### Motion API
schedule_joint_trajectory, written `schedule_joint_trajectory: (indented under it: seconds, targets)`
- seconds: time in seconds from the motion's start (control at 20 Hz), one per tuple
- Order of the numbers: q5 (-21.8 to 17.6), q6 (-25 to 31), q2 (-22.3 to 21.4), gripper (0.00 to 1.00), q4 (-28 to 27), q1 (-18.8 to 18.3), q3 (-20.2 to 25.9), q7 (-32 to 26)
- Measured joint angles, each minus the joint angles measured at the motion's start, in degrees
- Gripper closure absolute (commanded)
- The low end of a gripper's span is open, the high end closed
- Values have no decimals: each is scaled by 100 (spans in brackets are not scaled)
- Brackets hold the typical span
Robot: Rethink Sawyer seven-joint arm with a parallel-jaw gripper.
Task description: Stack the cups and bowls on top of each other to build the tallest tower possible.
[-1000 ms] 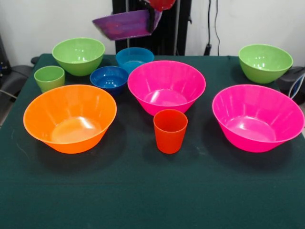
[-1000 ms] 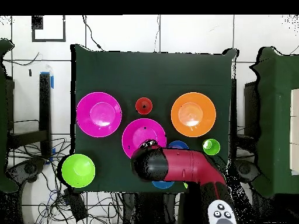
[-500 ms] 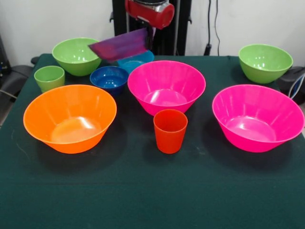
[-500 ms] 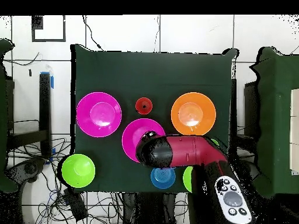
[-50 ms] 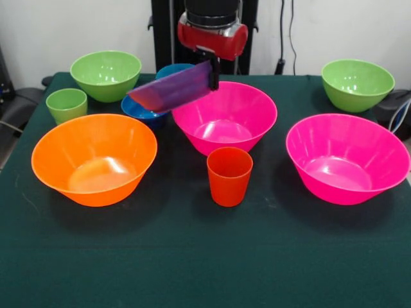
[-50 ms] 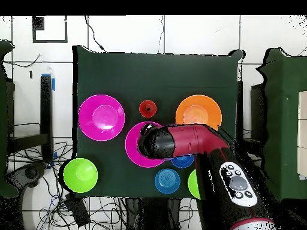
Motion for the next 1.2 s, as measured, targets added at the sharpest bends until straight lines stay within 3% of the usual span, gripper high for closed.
schedule_joint_trajectory:
  seconds: [0.8, 1.2]
  targets:
    - [-383, 877, 951, 100, -1588, -14, 688, -1094]
    - [-417, 878, 1041, 100, -1653, -147, 847, -1336]
